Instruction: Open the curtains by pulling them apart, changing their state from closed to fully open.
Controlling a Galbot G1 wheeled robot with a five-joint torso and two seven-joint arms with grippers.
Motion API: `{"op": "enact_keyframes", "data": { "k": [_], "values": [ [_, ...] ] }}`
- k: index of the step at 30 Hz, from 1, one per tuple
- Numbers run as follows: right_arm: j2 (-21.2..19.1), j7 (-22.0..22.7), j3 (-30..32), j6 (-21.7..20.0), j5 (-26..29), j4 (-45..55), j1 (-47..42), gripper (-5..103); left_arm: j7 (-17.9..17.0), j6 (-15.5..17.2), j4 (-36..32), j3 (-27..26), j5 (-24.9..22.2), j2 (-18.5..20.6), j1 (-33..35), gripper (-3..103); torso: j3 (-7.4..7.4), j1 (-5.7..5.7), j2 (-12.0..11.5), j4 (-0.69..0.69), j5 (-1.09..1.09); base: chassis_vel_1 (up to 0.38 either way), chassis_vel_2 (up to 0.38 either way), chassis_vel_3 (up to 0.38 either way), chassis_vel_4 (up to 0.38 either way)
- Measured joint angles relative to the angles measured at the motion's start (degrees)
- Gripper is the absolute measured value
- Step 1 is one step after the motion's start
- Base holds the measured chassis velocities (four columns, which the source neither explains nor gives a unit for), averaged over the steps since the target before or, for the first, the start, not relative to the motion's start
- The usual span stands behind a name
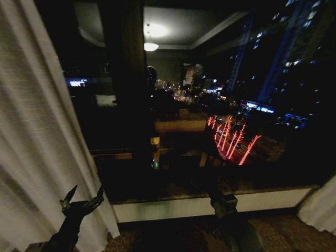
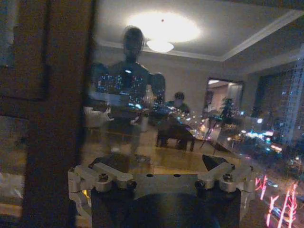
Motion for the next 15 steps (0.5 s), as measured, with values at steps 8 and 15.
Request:
{"op": "enact_keyframes", "data": {
  "k": [8, 15],
  "values": [
    [0.0, 1.2, 0.0, 1.4, 1.0, -0.5, 0.4, 100, 0.0, 0.0, 0.0, -0.1, 0.2, -0.1, -0.2, 100, 0.00, -0.01, 0.0, 0.02, 0.01, 0.368, 0.346, -0.355, -0.344],
    [-0.3, 1.2, 0.5, 1.6, 1.5, -0.6, 0.5, 100, -0.1, 0.1, 0.0, 0.2, 1.3, -0.2, -0.3, 100, -0.01, 0.00, 0.0, 0.00, -0.03, 0.263, 0.289, -0.273, -0.328]
  ]
}}
